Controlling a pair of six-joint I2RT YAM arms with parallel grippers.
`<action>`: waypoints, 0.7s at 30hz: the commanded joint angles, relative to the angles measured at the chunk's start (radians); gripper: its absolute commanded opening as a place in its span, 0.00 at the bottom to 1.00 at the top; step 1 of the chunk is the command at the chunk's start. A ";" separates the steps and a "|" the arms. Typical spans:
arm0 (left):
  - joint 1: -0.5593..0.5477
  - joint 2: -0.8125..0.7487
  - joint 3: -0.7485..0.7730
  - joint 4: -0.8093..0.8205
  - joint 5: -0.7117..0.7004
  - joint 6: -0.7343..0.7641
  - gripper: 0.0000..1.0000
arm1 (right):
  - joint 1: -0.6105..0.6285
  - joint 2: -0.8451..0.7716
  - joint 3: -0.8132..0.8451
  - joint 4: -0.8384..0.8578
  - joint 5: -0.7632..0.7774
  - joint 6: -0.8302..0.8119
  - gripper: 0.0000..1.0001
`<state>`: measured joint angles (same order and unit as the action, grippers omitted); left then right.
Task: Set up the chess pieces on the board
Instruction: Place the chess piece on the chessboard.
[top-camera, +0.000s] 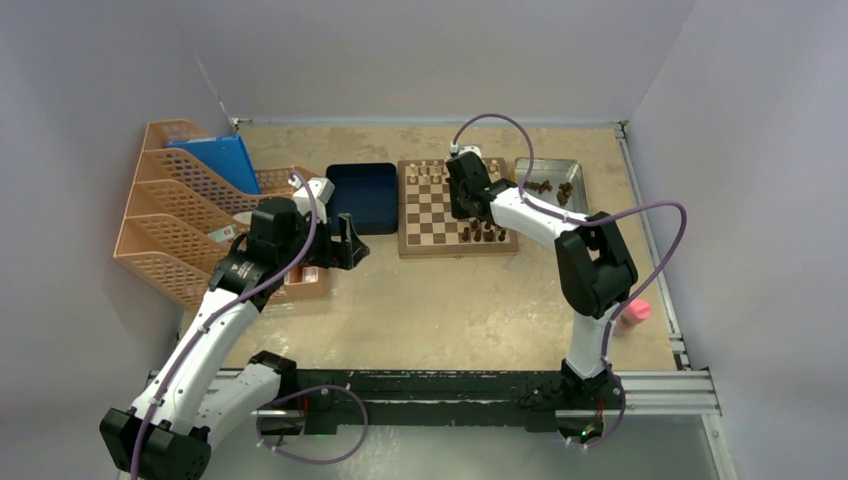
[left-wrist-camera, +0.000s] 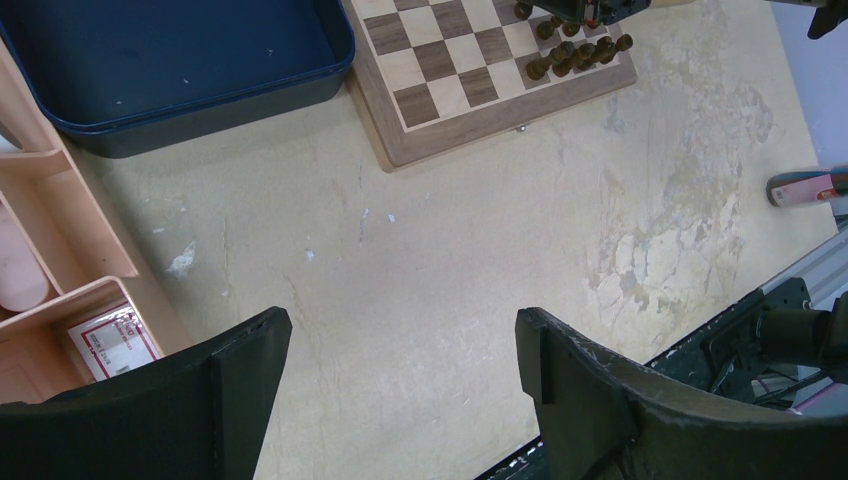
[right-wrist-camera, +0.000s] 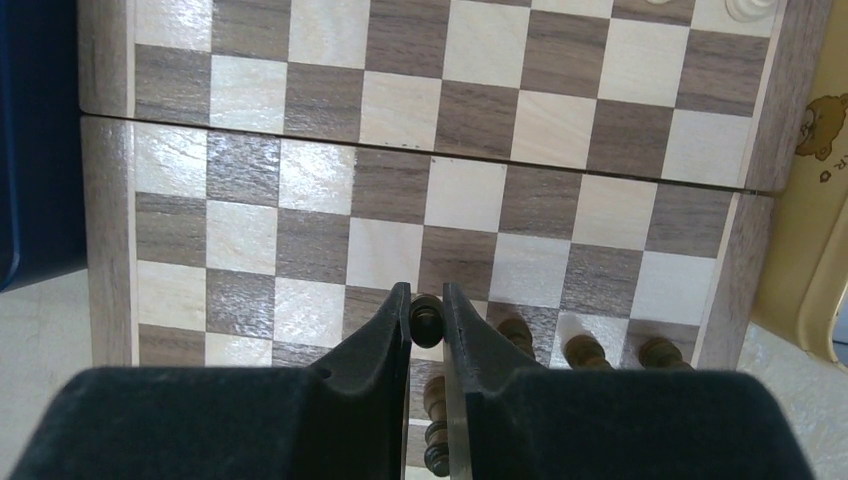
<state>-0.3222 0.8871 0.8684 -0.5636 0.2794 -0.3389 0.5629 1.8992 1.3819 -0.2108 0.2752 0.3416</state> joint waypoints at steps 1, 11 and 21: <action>-0.005 -0.016 -0.003 0.021 -0.005 0.004 0.83 | 0.000 -0.007 0.028 -0.033 0.035 0.020 0.17; -0.005 -0.010 -0.002 0.023 -0.002 0.005 0.83 | 0.000 -0.002 0.026 -0.051 0.018 0.017 0.19; -0.005 -0.008 -0.001 0.022 -0.002 0.005 0.83 | 0.000 0.005 0.023 -0.054 0.021 0.015 0.19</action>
<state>-0.3222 0.8867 0.8684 -0.5640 0.2798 -0.3389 0.5629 1.9018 1.3815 -0.2527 0.2783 0.3477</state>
